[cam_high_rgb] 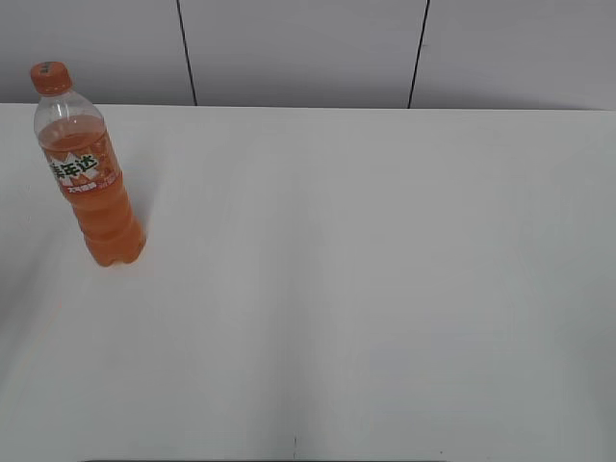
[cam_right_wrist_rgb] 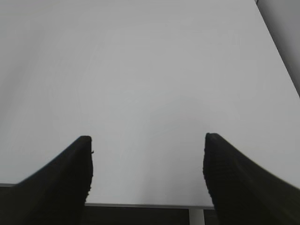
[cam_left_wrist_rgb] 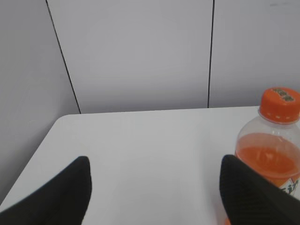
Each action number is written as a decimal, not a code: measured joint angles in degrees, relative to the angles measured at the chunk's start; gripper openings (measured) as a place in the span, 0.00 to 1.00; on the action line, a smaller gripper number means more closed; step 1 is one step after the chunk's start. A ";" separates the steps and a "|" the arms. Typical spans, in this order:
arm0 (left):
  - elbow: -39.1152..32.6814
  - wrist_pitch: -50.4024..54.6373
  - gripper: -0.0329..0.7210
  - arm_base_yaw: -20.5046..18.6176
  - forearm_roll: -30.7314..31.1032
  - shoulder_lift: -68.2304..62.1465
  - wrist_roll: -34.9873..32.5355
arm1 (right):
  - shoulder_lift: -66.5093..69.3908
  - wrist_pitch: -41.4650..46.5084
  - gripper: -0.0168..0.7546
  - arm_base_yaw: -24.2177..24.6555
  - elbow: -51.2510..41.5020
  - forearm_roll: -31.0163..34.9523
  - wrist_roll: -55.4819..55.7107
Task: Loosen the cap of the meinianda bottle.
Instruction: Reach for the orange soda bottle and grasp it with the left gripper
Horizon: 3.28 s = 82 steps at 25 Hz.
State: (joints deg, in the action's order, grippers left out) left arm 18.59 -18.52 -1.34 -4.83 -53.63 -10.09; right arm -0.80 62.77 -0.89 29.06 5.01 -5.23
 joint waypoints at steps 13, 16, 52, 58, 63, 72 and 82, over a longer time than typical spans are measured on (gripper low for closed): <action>0.00 -6.83 0.73 0.00 17.25 -14.53 14.05 | 0.00 0.00 0.74 0.00 0.00 0.00 0.05; 0.00 -9.02 0.73 0.00 21.30 -17.46 16.43 | 0.00 0.00 0.74 0.00 0.00 0.00 0.05; 5.36 -50.43 0.83 0.00 31.58 -60.78 16.65 | 0.00 0.00 0.74 0.00 0.00 0.00 0.05; 8.21 -50.43 0.83 0.00 32.91 -60.92 16.65 | 0.00 0.00 0.74 0.00 0.00 0.00 0.05; 8.81 -50.43 0.81 0.00 33.64 -60.92 16.65 | 0.00 0.00 0.74 0.00 0.00 0.00 0.05; 8.81 -50.43 0.69 0.00 33.64 -60.92 16.65 | 0.00 0.00 0.74 0.00 0.00 0.00 0.05; 8.81 -50.43 0.61 0.00 33.64 -60.92 16.65 | 0.00 0.00 0.74 0.00 0.00 0.00 0.05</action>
State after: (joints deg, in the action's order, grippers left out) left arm 27.40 -68.95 -1.34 28.81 -114.55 6.56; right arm -0.80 62.77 -0.89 29.06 5.01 -5.18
